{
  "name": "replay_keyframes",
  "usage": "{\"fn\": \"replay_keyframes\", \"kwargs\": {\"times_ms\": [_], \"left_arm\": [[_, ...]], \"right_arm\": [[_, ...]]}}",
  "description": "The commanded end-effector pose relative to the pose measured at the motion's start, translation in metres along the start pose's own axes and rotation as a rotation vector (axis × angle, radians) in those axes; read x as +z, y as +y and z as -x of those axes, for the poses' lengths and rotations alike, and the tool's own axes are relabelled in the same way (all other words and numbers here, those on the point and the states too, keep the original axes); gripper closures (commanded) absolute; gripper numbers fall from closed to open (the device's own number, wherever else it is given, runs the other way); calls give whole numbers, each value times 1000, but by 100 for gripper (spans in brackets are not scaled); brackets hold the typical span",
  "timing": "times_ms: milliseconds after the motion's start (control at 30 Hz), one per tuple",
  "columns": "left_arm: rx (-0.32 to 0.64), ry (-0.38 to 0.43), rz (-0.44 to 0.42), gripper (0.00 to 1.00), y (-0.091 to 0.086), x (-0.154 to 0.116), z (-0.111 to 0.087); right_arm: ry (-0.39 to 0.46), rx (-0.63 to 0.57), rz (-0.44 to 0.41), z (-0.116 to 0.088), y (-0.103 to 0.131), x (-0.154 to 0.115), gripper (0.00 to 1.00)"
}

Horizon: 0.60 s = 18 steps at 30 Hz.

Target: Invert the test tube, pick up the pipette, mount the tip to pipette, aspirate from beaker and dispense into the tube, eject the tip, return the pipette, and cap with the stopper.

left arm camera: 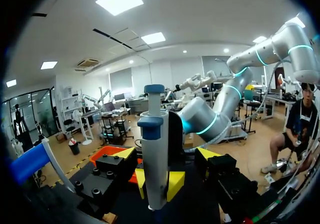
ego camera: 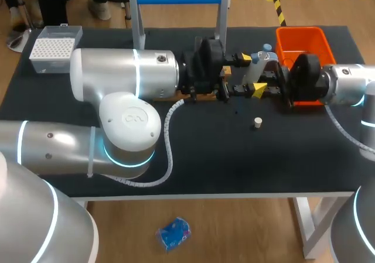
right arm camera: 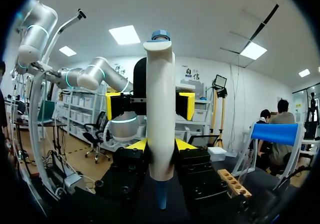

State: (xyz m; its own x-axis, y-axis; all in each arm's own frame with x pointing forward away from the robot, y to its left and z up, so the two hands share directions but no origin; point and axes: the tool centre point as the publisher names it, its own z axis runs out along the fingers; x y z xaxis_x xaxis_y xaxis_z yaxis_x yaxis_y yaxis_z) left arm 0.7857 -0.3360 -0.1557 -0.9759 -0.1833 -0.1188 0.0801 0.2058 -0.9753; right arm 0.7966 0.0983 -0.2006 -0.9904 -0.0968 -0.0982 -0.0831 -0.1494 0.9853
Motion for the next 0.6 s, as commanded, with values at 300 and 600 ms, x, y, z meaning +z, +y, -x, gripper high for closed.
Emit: {"fn": "replay_keyframes", "kwargs": {"times_ms": [300,600], "left_arm": [[2,3,-48,100,4,0,1],[2,3,-48,100,4,0,1]], "right_arm": [[5,1,1,1,-1,0,100],[1,2,1,2,-2,-1,100]]}}
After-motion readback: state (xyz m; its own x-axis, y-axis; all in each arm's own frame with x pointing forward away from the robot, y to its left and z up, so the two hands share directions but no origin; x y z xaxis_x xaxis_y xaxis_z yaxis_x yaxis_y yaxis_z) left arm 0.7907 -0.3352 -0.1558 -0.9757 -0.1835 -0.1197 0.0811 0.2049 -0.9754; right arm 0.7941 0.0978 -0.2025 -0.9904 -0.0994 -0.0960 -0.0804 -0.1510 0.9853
